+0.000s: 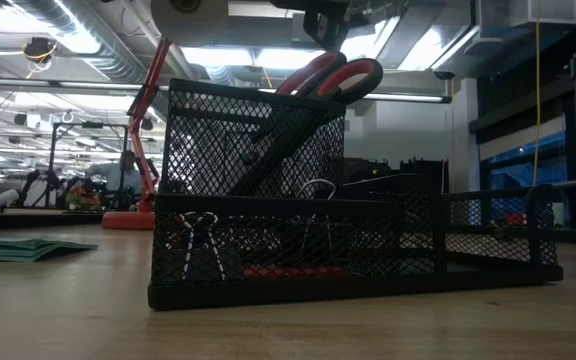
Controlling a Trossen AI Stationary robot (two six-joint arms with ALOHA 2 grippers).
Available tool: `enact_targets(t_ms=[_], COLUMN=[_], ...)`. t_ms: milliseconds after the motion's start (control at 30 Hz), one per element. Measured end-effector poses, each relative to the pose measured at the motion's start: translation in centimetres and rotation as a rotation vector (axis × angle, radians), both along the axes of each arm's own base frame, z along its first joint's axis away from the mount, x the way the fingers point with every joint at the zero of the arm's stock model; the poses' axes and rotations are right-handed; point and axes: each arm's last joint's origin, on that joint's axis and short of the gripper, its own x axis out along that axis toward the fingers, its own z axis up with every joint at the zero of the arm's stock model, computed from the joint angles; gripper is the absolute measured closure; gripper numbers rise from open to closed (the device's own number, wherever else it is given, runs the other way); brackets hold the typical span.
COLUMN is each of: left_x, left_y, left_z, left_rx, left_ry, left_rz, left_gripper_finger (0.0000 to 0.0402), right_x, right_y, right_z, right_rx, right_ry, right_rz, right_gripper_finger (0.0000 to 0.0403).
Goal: Pick and place office supplies into organizer
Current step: Put the blue pencil into the black desk organizer
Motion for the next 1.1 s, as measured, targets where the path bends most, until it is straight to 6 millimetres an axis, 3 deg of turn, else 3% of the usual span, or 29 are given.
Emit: enact_targets(t_ms=[333, 633, 767, 1100], left_x=[-0.1, -0.9, -1.7, -3.1], left_y=[-0.2, -1.0, -0.8, -0.2], left_z=[0.2, 0.5, 1.0, 0.7], left_rx=[0.022, -0.141, -0.188, -0.324], left_ry=[-0.05, -0.072, -0.07, 0.031], left_rz=[0.126, 0.146, 0.168, 0.213], left_gripper_finger=[0.0333, 0.0294, 0.0291, 0.0305], right_x=[0.0, -0.1, -0.6, -2.8], right_y=[0.2, 0.2, 0.6, 4.7], right_z=[0.2, 0.3, 1.3, 5.1], right_rx=[-0.019, -0.042, -0.063, -0.259], right_ry=[-0.03, -0.038, -0.09, -0.376], right_rz=[0.026, 0.031, 0.056, 0.14], right_gripper_finger=[0.0384, 0.0387, 0.0387, 0.0388])
